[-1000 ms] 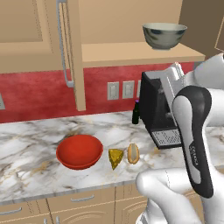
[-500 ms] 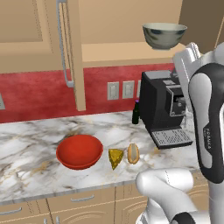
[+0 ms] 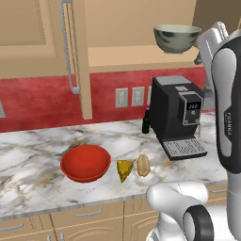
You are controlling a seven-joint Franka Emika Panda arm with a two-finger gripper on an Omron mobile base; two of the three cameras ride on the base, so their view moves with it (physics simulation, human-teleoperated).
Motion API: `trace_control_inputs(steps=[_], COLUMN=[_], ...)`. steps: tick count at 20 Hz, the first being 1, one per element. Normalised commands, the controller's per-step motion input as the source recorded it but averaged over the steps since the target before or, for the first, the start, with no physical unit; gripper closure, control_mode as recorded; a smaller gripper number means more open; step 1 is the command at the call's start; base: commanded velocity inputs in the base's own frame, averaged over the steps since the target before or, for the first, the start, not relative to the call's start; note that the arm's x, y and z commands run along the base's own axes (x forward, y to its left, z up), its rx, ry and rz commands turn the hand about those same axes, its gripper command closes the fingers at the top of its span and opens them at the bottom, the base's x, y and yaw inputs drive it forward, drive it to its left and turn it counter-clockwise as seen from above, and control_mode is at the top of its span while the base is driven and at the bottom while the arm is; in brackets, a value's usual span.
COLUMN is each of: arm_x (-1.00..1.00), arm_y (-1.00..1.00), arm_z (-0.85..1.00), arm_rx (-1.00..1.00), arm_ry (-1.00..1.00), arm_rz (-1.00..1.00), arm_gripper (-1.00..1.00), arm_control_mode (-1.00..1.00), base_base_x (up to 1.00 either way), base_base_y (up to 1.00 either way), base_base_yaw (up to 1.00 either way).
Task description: Pick both bowls and place them on the counter. Then place the cheese in one bowl and place the hotdog bun in the other bowl.
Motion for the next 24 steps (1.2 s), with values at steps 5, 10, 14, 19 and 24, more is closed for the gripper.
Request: trace_control_inputs(steps=[5, 10, 14, 19, 24], arm_x=[0.11, 0.1, 0.16, 0.39, 0.4], arm_y=[-0.37, -0.29, -0.19, -0.26, -0.17], arm_z=[0.06, -0.03, -0.12, 0.11, 0.15], arm_rx=[-0.06, -0.01, 0.0, 0.0, 0.0], arm_ry=[-0.13, -0.23, -0.21, -0.05, 0.0], arm_rz=[-0.04, -0.01, 0.0, 0.0, 0.0], arm_gripper=[-1.0, -1.0, -1.0, -1.0, -1.0], arm_control_mode=[-1.0, -1.0, -1.0, -1.0, -1.0], base_base_x=[0.0, 0.0, 0.0, 0.0, 0.0], base_base_y=[0.0, 0.0, 0.0, 0.0, 0.0], base_base_yaw=[0.0, 0.0, 0.0, 0.0, 0.0])
